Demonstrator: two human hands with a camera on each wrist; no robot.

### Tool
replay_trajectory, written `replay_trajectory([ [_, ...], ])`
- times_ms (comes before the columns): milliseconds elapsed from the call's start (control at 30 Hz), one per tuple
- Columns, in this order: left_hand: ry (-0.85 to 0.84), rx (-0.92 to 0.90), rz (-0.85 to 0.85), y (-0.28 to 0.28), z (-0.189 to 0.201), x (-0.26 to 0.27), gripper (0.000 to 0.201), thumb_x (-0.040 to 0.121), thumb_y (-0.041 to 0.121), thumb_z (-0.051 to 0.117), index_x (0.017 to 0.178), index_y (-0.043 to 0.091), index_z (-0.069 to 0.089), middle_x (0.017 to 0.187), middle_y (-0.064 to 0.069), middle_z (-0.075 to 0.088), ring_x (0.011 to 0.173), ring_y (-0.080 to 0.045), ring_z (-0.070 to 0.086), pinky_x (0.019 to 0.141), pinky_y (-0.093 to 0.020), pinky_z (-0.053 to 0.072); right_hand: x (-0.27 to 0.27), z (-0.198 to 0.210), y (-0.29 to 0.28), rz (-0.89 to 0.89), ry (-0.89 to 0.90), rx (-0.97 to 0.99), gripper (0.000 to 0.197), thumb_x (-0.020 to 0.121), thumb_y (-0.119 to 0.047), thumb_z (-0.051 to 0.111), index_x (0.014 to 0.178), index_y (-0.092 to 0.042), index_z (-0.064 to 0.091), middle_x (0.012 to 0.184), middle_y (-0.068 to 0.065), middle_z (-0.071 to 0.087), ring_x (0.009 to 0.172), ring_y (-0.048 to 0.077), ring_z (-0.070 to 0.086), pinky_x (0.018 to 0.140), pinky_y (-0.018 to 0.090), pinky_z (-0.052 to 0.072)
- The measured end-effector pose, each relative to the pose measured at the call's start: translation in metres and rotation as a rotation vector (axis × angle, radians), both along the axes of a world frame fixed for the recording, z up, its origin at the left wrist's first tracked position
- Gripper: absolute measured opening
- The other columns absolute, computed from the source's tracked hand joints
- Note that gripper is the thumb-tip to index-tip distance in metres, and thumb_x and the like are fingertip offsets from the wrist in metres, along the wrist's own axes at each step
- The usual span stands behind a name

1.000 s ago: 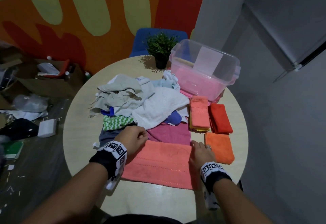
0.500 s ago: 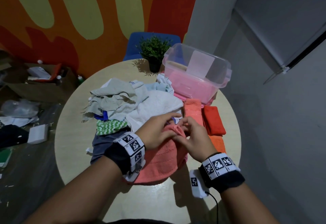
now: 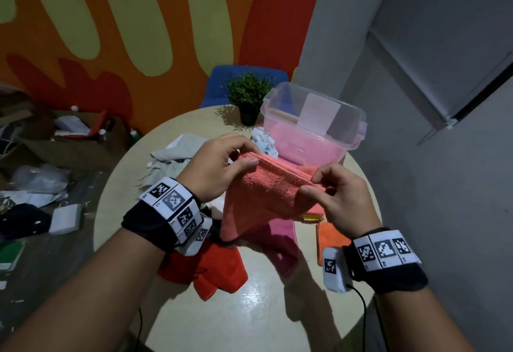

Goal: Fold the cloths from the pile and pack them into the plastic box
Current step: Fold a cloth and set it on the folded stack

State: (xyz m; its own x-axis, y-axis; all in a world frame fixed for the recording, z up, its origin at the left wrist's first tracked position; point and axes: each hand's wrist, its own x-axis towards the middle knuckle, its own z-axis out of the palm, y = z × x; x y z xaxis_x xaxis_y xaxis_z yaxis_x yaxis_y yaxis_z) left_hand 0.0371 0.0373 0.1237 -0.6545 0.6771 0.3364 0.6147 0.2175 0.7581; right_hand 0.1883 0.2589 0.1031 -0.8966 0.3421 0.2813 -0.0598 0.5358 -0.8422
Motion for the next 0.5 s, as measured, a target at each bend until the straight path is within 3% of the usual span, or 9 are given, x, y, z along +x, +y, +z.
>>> replay_trajectory([
  [100, 0.027, 0.031, 0.052, -0.002, 0.008, -0.002, 0.008, 0.085, 0.022, 0.076, 0.092, 0.023, 0.075, 0.091, 0.01, 0.067, 0.088, -0.009, 0.063, 0.081, -0.028, 0.051, -0.005, 0.013, 0.003, -0.045, 0.016, 0.108, 0.026, 0.072, -0.014, 0.086, 0.074, -0.029, 0.065, 0.065, -0.01, 0.064, 0.062, 0.004, 0.058, 0.06, 0.013, 0.045],
  [200, 0.049, 0.071, 0.107, -0.003, 0.014, 0.0, 0.013, 0.081, 0.021, 0.08, 0.089, 0.029, 0.073, 0.087, 0.012, 0.068, 0.081, -0.008, 0.063, 0.074, -0.027, 0.052, -0.008, 0.023, 0.004, -0.073, 0.029, 0.187, 0.031, 0.075, -0.012, 0.084, 0.077, -0.036, 0.066, 0.07, -0.017, 0.065, 0.068, -0.002, 0.061, 0.065, 0.006, 0.043],
  [267, 0.04, 0.08, 0.158, -0.003, 0.017, 0.001, 0.017, 0.079, 0.022, 0.082, 0.088, 0.032, 0.071, 0.085, 0.013, 0.069, 0.072, -0.008, 0.061, 0.068, -0.026, 0.051, -0.01, 0.025, 0.005, -0.083, 0.039, 0.195, 0.031, 0.077, -0.011, 0.082, 0.085, -0.037, 0.067, 0.077, -0.018, 0.068, 0.074, -0.001, 0.063, 0.071, 0.008, 0.046],
  [367, -0.067, 0.092, 0.204, -0.004, 0.019, 0.001, 0.021, 0.078, 0.022, 0.083, 0.094, 0.031, 0.073, 0.084, 0.01, 0.069, 0.065, -0.012, 0.062, 0.065, -0.029, 0.055, -0.01, 0.027, 0.005, -0.111, 0.043, 0.155, 0.029, 0.079, -0.016, 0.081, 0.104, -0.027, 0.071, 0.085, -0.011, 0.071, 0.077, 0.001, 0.063, 0.077, 0.012, 0.05],
  [433, -0.125, 0.089, 0.188, -0.007, 0.022, 0.002, 0.015, 0.078, 0.022, 0.083, 0.09, 0.029, 0.076, 0.081, 0.008, 0.072, 0.066, -0.015, 0.068, 0.065, -0.037, 0.059, -0.007, 0.031, 0.005, -0.122, 0.041, 0.136, 0.025, 0.08, -0.018, 0.08, 0.104, -0.022, 0.073, 0.083, -0.016, 0.07, 0.076, -0.003, 0.065, 0.075, 0.009, 0.049],
  [500, -0.225, 0.126, 0.15, -0.009, 0.026, 0.004, 0.009, 0.08, 0.017, 0.08, 0.088, 0.02, 0.077, 0.079, 0.001, 0.074, 0.066, -0.024, 0.071, 0.063, -0.047, 0.061, -0.003, 0.036, 0.004, -0.11, 0.056, 0.094, 0.02, 0.08, -0.019, 0.079, 0.098, -0.025, 0.073, 0.081, -0.02, 0.07, 0.075, -0.004, 0.067, 0.073, 0.009, 0.05],
])
